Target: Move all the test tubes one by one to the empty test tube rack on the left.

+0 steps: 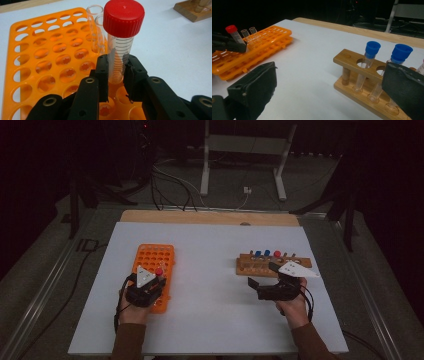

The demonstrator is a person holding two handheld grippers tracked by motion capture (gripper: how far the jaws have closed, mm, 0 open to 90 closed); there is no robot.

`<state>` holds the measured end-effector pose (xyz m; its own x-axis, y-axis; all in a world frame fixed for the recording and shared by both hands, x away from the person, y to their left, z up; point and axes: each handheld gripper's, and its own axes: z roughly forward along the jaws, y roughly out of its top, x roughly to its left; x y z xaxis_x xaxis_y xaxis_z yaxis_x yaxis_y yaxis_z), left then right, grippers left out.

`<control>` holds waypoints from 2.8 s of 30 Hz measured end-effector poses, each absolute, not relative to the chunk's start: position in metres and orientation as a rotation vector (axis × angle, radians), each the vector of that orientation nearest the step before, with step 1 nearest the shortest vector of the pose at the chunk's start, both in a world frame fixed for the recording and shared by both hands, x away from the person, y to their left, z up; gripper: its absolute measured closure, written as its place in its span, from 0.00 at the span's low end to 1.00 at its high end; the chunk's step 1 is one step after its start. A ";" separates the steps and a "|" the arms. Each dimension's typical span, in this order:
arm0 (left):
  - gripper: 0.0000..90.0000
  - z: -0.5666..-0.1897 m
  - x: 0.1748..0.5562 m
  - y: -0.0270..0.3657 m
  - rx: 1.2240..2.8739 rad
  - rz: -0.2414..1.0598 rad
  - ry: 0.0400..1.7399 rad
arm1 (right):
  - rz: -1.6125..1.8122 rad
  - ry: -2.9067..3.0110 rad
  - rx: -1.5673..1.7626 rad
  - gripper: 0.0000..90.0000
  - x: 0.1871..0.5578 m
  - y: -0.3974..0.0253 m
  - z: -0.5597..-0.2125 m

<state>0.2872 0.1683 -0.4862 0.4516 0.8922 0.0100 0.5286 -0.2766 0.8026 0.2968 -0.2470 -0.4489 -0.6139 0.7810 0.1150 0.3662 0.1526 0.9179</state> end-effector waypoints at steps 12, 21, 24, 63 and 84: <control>0.84 -0.488 0.286 0.167 1.947 0.613 1.211 | 1.451 2.056 1.093 0.00 0.296 -0.245 -0.450; 0.74 -0.486 0.285 0.171 1.919 0.592 1.208 | 1.454 2.057 1.091 0.00 0.297 -0.245 -0.450; 0.64 -0.481 0.283 0.174 1.880 0.578 1.172 | 1.457 2.056 1.091 0.00 0.297 -0.245 -0.450; 0.02 -0.445 0.275 0.181 1.594 0.526 1.096 | 1.273 1.810 1.317 0.28 0.349 -0.311 -0.441; 0.01 -0.444 0.275 0.178 1.582 0.519 1.103 | 1.121 1.970 1.215 0.82 0.361 -0.280 -0.464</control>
